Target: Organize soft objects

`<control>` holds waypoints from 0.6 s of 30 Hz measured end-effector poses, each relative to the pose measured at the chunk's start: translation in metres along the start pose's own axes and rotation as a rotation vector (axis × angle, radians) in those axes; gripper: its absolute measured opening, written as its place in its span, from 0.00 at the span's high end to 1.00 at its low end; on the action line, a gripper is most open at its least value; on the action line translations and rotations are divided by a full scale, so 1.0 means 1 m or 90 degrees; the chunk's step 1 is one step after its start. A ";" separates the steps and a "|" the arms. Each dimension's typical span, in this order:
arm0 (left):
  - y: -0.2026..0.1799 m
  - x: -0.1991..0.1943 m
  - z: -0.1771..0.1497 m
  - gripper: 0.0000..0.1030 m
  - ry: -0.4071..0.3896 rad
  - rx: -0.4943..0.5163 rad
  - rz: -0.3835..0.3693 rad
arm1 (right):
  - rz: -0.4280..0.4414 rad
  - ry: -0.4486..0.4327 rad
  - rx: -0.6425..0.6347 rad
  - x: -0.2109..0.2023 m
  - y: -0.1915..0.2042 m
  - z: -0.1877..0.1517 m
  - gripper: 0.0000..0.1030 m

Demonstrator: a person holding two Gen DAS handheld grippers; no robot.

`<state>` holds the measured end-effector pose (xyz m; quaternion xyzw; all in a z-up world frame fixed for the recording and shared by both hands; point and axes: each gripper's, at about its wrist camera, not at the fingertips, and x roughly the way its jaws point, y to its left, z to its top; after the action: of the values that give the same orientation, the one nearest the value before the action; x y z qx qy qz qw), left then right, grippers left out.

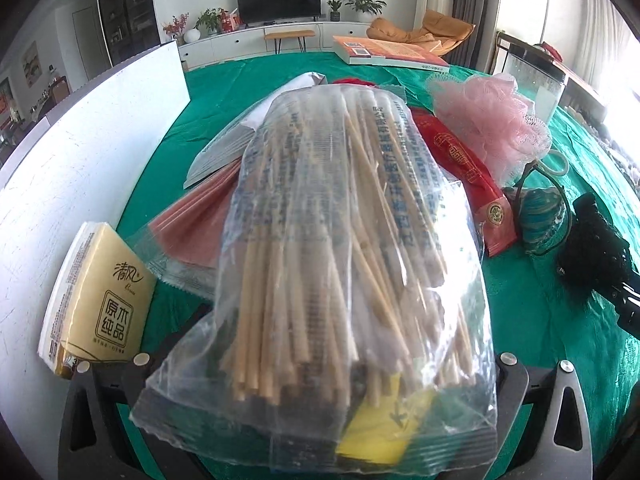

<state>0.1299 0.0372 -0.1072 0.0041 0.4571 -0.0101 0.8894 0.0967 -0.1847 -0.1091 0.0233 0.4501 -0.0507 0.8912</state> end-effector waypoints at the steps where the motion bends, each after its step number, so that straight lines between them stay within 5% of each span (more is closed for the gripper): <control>1: 0.000 0.000 0.000 0.00 0.000 0.000 0.000 | -0.001 -0.002 0.001 0.000 0.000 0.000 0.13; 18: 0.000 0.000 -0.001 0.00 0.000 0.000 0.000 | -0.005 -0.014 0.005 -0.001 0.003 -0.002 0.11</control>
<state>0.1289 0.0372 -0.1075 0.0040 0.4569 -0.0101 0.8895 0.0950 -0.1815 -0.1095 0.0241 0.4402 -0.0563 0.8958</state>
